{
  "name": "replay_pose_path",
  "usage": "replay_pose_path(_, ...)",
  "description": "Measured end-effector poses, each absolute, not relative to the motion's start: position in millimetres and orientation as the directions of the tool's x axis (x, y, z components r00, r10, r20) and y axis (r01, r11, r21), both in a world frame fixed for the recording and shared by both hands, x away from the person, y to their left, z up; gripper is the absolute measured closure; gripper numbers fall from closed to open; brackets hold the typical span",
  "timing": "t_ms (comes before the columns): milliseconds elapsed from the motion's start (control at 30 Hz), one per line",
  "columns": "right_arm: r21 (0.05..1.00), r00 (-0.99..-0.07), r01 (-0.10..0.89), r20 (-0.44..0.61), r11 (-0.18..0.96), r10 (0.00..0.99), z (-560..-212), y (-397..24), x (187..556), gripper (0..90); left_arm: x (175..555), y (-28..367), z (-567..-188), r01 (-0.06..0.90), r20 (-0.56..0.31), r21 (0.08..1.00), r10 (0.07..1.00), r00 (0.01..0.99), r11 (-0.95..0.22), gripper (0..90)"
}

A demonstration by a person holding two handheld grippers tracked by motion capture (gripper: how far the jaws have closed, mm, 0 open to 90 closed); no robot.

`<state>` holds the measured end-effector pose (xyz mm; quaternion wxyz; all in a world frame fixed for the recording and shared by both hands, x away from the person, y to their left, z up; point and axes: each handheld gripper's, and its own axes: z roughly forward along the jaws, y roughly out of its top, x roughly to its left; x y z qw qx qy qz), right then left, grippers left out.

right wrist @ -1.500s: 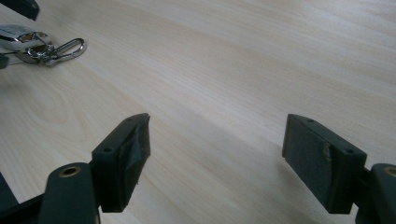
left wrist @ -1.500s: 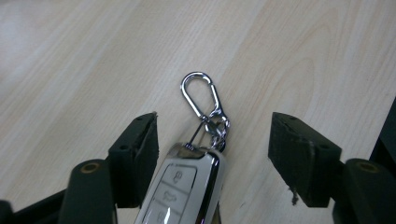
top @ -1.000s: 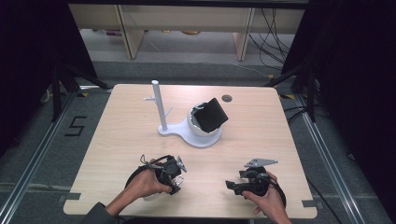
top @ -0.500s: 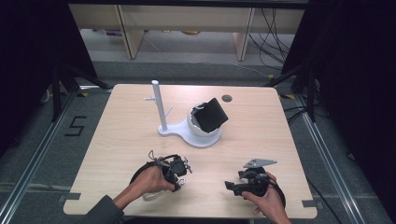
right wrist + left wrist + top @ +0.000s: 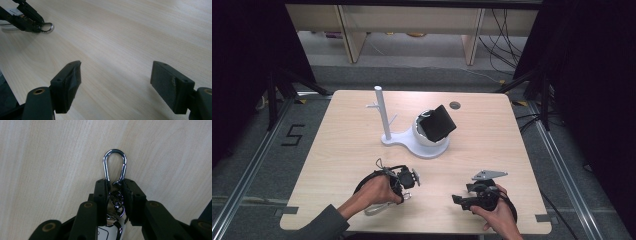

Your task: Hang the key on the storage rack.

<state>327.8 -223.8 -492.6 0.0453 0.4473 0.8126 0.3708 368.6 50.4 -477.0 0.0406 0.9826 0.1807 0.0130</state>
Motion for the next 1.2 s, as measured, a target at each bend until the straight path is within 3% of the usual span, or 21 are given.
replay_pose_path(233,0.631,-0.599,0.702,0.27,0.331,0.754,-492.5,-223.3,327.7,25.6,367.1,45.2,-477.3,0.346,0.006,0.051,0.347,0.938,-0.937,74.4)
replay_pose_path(600,0.629,-0.597,0.702,0.263,0.335,0.758,-492.4,-224.8,328.4,25.9,368.5,49.2,-477.3,0.315,0.014,0.078,0.317,0.948,-0.946,75.0)
replay_pose_path(833,0.624,-0.592,0.706,0.262,0.335,0.762,-492.3,-224.8,328.1,25.9,372.4,57.6,-470.8,0.33,0.005,0.097,0.332,0.943,-0.939,75.2)
replay_pose_path(900,0.662,-0.583,0.694,0.289,0.281,0.759,-496.9,-221.5,327.9,25.9,372.2,59.8,-468.7,0.337,-0.003,0.1,0.339,0.941,-0.936,75.1)
replay_pose_path(1200,0.638,-0.583,0.707,0.281,0.306,0.762,-495.2,-222.9,327.8,25.9,376.8,73.1,-445.1,0.361,0.001,0.104,0.363,0.932,-0.927,75.1)
